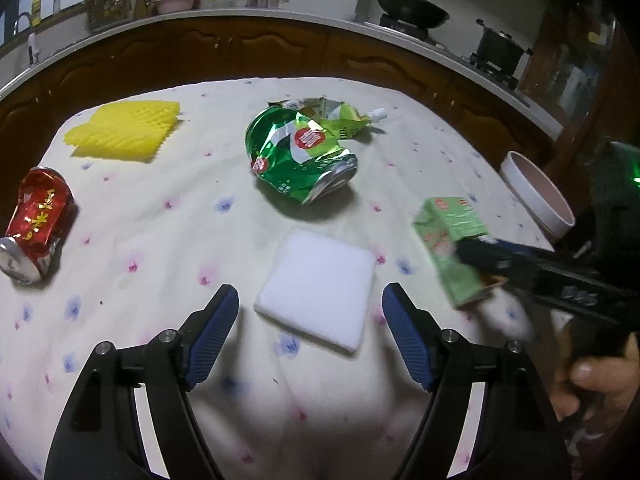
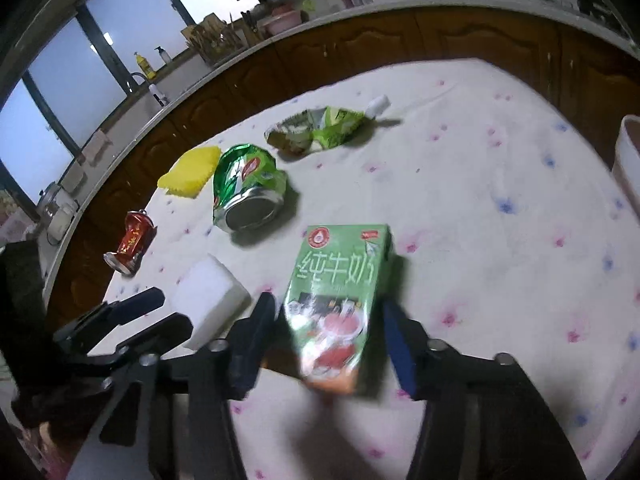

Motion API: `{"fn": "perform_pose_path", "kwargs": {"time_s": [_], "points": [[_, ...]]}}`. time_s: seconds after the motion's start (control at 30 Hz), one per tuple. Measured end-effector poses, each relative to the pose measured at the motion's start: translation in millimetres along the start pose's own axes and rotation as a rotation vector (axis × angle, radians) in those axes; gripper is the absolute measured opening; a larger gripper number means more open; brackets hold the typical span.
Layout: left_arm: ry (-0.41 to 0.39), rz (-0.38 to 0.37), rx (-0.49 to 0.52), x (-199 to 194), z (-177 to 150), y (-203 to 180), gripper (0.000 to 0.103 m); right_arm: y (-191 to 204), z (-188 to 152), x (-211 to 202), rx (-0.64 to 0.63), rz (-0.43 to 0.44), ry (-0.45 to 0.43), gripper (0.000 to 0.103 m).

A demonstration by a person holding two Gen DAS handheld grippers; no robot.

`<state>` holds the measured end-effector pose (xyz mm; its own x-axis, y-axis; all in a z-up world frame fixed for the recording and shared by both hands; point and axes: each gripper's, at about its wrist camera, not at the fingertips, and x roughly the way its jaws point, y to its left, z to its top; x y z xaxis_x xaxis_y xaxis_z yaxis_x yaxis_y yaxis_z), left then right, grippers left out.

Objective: Collect trash
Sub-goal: 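Grasp the white sponge with the left tool while the right tool grasps the green milk carton, then carry the white sponge and green milk carton over the bin with both tools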

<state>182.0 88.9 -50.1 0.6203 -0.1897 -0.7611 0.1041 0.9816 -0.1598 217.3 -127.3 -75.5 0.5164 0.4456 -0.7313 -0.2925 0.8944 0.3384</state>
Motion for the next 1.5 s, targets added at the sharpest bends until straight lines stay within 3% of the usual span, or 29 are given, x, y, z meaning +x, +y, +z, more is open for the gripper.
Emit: {"fn": "perform_pose_path", "kwargs": {"time_s": [0.13,0.37,0.6,0.9,0.93,0.97,1.0,1.07,1.2,1.33,1.5], "points": [[0.055,-0.008,-0.005,13.8,-0.9,-0.1,0.066,-19.1,0.4,-18.6,0.028,0.014,-0.032,0.051],[0.042,0.021,0.042,10.6,-3.9,-13.8,0.055,-41.7,-0.7,-37.3,0.072,0.038,-0.068,0.051],[0.024,-0.027,-0.015,0.1,5.3,-22.9,0.053,-52.2,-3.0,-55.1,0.082,0.067,-0.108,0.051],[-0.027,-0.094,0.005,-8.7,26.4,-67.5,0.053,-80.3,-1.2,-88.4,0.112,0.044,-0.171,0.051],[-0.030,-0.099,0.008,-7.8,28.2,-71.8,0.053,-84.5,-0.8,-92.0,0.116,0.042,-0.176,0.039],[-0.030,-0.111,0.013,-6.8,30.2,-77.3,0.053,-88.8,-0.3,-93.9,0.125,0.044,-0.173,0.014],[-0.031,-0.116,0.017,-5.8,31.6,-81.9,0.053,-92.9,-0.3,-95.4,0.136,0.047,-0.172,0.010],[-0.035,-0.111,0.029,-3.4,33.8,-89.5,0.053,-101.1,-0.6,-96.5,0.141,0.016,-0.167,0.010],[-0.035,-0.114,0.023,-2.9,33.1,-94.7,0.053,-111.7,-7.9,-90.4,0.173,0.042,-0.130,0.017],[-0.025,-0.103,0.018,-0.7,31.7,-93.2,0.053,-103.0,-16.5,-84.6,0.129,0.051,-0.116,0.070],[-0.007,-0.100,-0.004,2.3,28.8,-87.2,0.053,-73.9,-18.2,-66.1,-0.099,-0.042,-0.069,0.071]]}}
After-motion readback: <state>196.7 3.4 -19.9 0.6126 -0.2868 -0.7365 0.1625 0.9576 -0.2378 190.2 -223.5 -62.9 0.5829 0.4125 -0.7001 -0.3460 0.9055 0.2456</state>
